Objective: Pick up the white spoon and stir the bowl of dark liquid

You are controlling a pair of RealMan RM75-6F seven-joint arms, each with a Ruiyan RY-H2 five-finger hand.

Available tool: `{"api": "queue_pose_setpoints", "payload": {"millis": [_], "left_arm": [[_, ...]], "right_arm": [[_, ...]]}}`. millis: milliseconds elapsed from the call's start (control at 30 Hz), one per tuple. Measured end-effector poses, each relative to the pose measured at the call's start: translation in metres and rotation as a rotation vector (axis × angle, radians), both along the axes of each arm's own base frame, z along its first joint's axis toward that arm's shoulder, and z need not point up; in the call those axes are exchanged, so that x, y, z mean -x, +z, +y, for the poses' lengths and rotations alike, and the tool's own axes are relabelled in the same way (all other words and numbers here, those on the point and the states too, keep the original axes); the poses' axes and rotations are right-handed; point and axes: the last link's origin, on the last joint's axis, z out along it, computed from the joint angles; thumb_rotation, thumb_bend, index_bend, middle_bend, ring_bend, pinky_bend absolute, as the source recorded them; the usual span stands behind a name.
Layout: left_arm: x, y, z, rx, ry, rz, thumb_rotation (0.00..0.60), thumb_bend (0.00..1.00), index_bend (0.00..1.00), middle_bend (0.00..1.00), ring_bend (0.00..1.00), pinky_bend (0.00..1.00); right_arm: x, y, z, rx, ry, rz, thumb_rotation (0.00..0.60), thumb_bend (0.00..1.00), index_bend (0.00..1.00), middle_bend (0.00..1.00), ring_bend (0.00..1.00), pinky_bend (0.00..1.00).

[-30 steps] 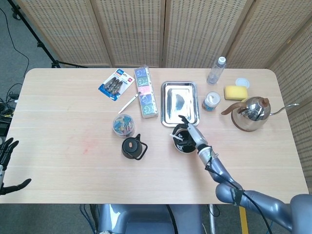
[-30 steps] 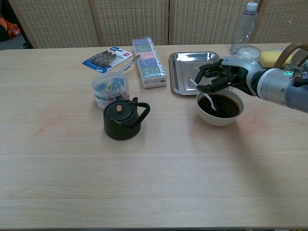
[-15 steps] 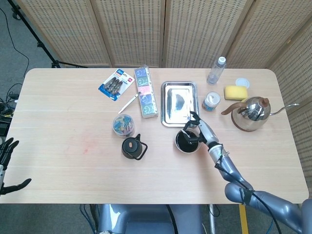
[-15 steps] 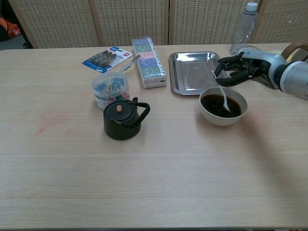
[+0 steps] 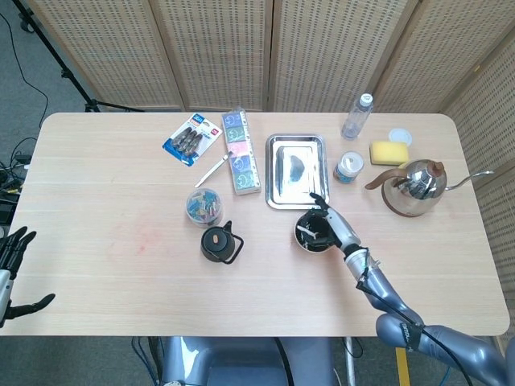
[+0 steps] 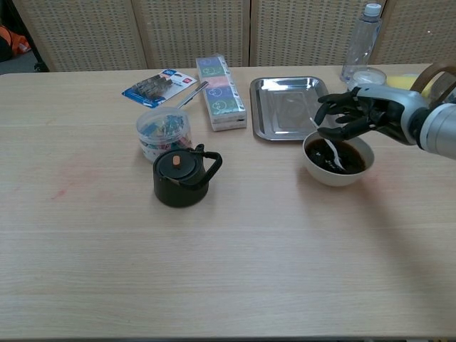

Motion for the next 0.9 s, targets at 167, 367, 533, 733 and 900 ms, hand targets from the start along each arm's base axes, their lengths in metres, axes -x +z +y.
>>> {"api": "queue_pose_setpoints", "payload": {"millis": [167,367,533,733,900], "left_arm": [[0.001,0.002,0.0,-0.001,0.0,-0.004,0.6,0.0,0.0,0.0,0.0,0.0],[0.002,0.003,-0.001,-0.003,0.002,-0.007,0.6,0.0,0.0,0.0,0.0,0.0],[0.002,0.003,-0.001,-0.006,0.002,-0.006,0.6,0.0,0.0,0.0,0.0,0.0],[0.0,0.0,-0.001,0.001,-0.002,0.001,0.6,0.0,0.0,0.0,0.0,0.0],[-0.001,-0.002,-0.002,0.005,-0.006,0.005,0.6,0.0,0.0,0.0,0.0,0.0]], "right_arm": [[-0.009,-0.007,-0.005,-0.002,0.001,-0.013,0.6,0.47,0.57,0.0,0.0,0.0],[-0.01,-0.007,-0.022,0.032,-0.032,-0.011,0.6,0.47,0.57,0.0,0.0,0.0],[-0.006,0.003,-0.029,0.057,-0.042,0.001,0.6,0.47,0.57,0.0,0.0,0.0],[-0.002,0.017,-0.02,0.047,-0.038,-0.002,0.6,0.47,0.57,0.0,0.0,0.0],[0.001,0.026,-0.007,0.028,-0.022,0.011,0.6,0.48,0.57,0.0,0.0,0.0]]}}
